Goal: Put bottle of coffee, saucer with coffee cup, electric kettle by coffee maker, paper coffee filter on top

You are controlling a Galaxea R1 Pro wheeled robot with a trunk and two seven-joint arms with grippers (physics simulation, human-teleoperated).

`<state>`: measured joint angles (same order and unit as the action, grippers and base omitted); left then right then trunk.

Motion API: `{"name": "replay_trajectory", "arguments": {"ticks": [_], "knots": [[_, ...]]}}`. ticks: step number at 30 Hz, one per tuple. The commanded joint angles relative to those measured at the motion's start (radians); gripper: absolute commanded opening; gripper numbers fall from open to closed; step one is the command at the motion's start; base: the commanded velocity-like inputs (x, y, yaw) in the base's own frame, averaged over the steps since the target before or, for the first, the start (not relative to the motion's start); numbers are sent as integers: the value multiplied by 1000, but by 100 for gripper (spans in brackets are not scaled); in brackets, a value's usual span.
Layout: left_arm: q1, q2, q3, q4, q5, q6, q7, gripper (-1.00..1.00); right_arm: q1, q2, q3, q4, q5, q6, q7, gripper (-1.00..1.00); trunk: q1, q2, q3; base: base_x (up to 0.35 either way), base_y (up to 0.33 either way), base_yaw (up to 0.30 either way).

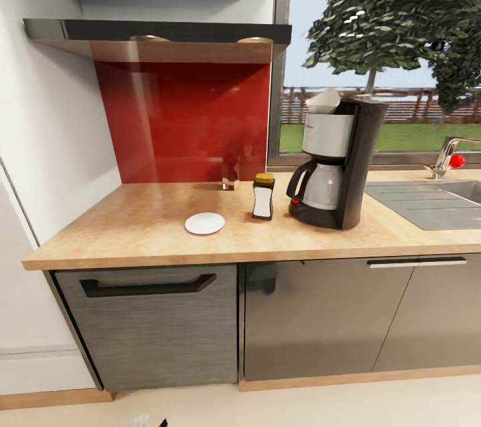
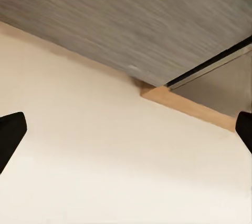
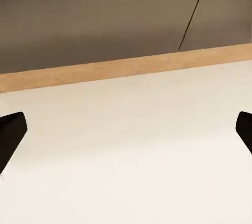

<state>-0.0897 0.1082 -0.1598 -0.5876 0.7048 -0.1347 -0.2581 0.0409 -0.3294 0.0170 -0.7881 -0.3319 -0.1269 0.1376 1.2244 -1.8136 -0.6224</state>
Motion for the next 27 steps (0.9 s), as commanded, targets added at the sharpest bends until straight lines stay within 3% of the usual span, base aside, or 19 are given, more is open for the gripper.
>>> {"name": "replay_trajectory", "arguments": {"ticks": [1, 7, 13, 14, 18, 19, 20, 23, 25, 27], "knots": [[-1, 3, -20, -21, 10, -5, -6, 100, 1, -1, 8, -35, -11, 1, 3, 100, 0, 0, -1, 0, 0, 0], [-1, 31, -141, -192, 10, 8, -43, 100, 1, -1, 116, -282, -13, 104, 3, 100, 0, 0, -1, 0, 0, 0], [0, 86, -226, -378, 10, 33, -54, 100, 2, 0, 155, -466, -20, 222, 4, 100, 0, 0, -1, 0, 0, 0], [0, 111, -257, -455, 10, 56, -55, 100, 2, 0, 162, -515, -22, 250, 4, 100, 0, 0, -1, 0, 0, 0], [0, 177, -315, -633, 10, 126, -56, 100, 2, 0, 169, -609, -24, 299, 4, 100, 0, 0, -1, 0, 0, 0], [0, 210, -334, -725, 11, 167, -56, 100, 2, 0, 169, -652, -25, 327, 4, 100, 0, 0, -1, 0, 0, 0], [0, 237, -346, -806, 11, 206, -57, 100, 1, 0, 169, -689, -30, 357, 4, 100, 0, 0, -1, 0, 0, 0], [0, 260, -354, -894, 12, 258, -60, 100, -3, 0, 169, -722, -44, 398, 15, 100, 0, 0, -1, 0, 0, 0], [0, 273, -348, -959, 13, 327, -113, 100, -28, -2, 169, -745, -82, 432, 94, 100, 0, 0, -1, 0, 0, 0], [0, 275, -330, -970, 13, 349, -157, 100, -38, -3, 168, -749, -93, 444, 140, 100, 0, 0, -1, 0, 0, 0]]}}
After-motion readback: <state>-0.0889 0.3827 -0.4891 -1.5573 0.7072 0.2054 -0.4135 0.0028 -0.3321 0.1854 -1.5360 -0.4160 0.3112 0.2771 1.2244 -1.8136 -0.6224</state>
